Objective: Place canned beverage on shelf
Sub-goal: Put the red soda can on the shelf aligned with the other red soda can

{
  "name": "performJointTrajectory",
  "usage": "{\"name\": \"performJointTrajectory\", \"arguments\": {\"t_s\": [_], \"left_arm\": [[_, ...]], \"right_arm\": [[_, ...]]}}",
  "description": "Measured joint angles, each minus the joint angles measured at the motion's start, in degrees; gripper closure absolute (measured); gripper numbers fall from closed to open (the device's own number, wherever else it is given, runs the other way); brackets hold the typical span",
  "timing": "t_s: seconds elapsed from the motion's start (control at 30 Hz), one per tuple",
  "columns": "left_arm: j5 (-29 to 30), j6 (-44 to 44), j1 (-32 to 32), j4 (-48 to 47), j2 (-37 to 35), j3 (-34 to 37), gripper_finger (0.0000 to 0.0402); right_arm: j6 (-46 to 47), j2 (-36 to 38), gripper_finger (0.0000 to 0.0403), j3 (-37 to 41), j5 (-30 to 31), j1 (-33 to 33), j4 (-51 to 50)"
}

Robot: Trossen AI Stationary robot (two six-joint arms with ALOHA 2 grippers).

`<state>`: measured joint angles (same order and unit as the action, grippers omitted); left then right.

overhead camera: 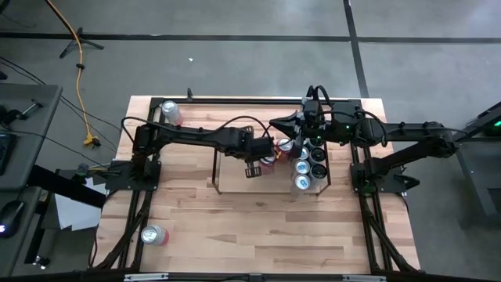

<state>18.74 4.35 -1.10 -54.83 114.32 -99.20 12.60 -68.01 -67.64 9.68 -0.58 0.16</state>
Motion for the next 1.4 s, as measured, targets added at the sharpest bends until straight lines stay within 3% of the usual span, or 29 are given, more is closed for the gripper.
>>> {"name": "performJointTrajectory", "arguments": {"t_s": [0.4,0.9,1.07,1.4], "left_arm": [[-1.1,-1.7,2.6,7.1,0.1,0.0,0.0401],[-0.3,-0.1,6.0,2.3,-0.7,0.0,0.0401],[-5.4,-0.6,7.1,5.7,-0.7,0.0,0.0401],[-9.2,-1.6,6.3,8.7,-0.7,0.0,0.0401]], "right_arm": [[-0.2,0.1,0.0402,0.0,-0.9,0.0,-0.2],[-0.2,0.1,0.0402,0.0,-1.0,0.0,-0.3],[-0.2,0.2,0.0402,0.0,-1.2,0.0,-0.4],[0.0,0.3,0.0402,0.0,-1.2,0.0,-0.3]]}}
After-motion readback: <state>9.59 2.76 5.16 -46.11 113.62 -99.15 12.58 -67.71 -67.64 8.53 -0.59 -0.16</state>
